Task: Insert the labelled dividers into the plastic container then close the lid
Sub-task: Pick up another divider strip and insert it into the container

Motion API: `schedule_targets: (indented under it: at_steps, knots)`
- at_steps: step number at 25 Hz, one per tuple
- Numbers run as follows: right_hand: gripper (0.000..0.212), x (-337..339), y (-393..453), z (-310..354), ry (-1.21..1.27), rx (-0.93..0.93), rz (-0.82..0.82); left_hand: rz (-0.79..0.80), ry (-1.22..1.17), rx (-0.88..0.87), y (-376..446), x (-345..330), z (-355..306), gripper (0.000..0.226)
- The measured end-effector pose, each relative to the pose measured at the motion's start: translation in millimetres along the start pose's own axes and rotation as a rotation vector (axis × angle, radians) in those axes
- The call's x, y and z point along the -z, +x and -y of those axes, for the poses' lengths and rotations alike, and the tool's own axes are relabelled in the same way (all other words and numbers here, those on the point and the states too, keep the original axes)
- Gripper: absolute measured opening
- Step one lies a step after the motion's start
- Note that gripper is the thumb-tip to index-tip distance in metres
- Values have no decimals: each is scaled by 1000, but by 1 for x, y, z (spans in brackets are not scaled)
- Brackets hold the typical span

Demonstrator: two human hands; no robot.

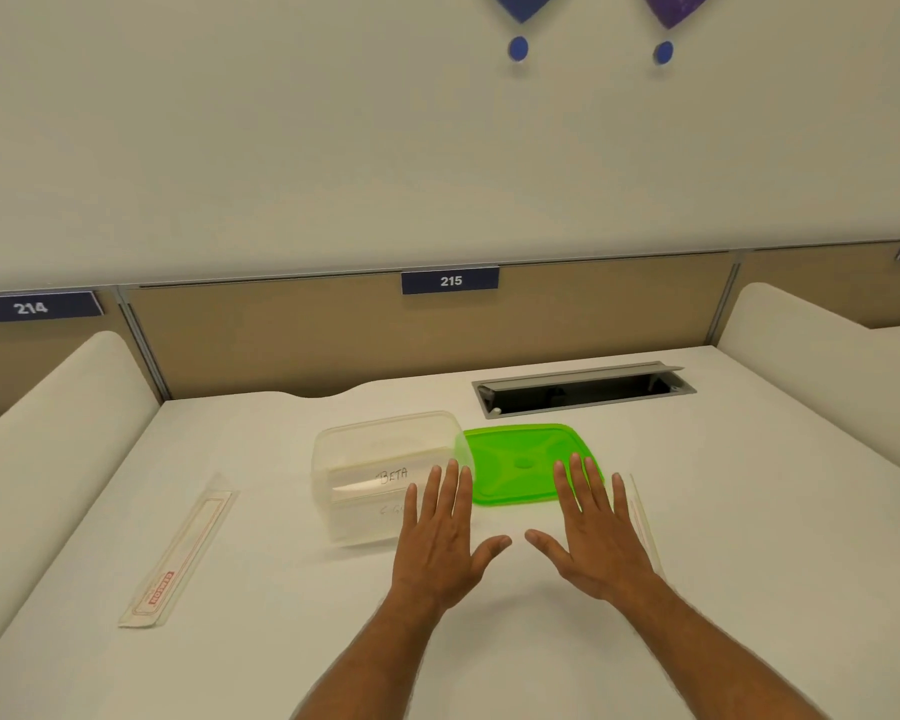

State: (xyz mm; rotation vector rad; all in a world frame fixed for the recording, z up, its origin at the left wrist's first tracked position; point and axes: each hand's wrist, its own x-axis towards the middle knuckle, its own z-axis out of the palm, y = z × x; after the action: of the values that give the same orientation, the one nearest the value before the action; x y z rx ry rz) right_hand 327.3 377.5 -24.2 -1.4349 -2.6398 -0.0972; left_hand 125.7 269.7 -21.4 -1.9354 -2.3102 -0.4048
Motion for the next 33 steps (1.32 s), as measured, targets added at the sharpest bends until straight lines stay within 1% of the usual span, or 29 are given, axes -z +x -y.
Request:
schedule_targets:
  at_steps: [6,10,12,13,14,16,18,21,23,25,29,31,32,33]
  knots:
    - [95,1,-16,-37,-19,-61,45,80,-23,-48,6,-12,-38,91]
    - [97,-5,-22,-54,18,-114,77,122,-79,-58,11,-22,-63,91]
    - [99,-7,-24,-62,74,-155,78,174,-127,-72,12,-21,-75,99]
    - [100,-5,-25,-65,111,-179,81,174,-167,-79,13,-23,-82,105]
    - [100,-5,-26,-68,162,-214,84,227,-237,-56,14,-26,-90,108]
    - [98,-4,-28,-73,309,-311,116,346,-350,6,16,-29,-107,103]
    - [92,-2,-30,-75,452,-430,114,412,-464,54,17,-33,-122,91]
    - [73,0,-29,-79,555,-603,111,485,-573,101,17,-39,-142,85]
    - [59,2,-28,-79,558,-640,132,509,-631,124,16,-40,-154,83]
    - [50,3,-29,-79,554,-663,163,526,-663,138,14,-39,-163,77]
    - [44,6,-27,-72,670,-748,189,535,-674,129,10,-35,-176,63]
    - [31,6,-27,-68,745,-781,191,534,-676,132,7,-33,-180,57]
    - [28,5,-27,-65,771,-796,197,528,-680,144,6,-31,-180,52]
    - [32,4,-27,-62,804,-813,199,514,-678,156,5,-31,-179,48]
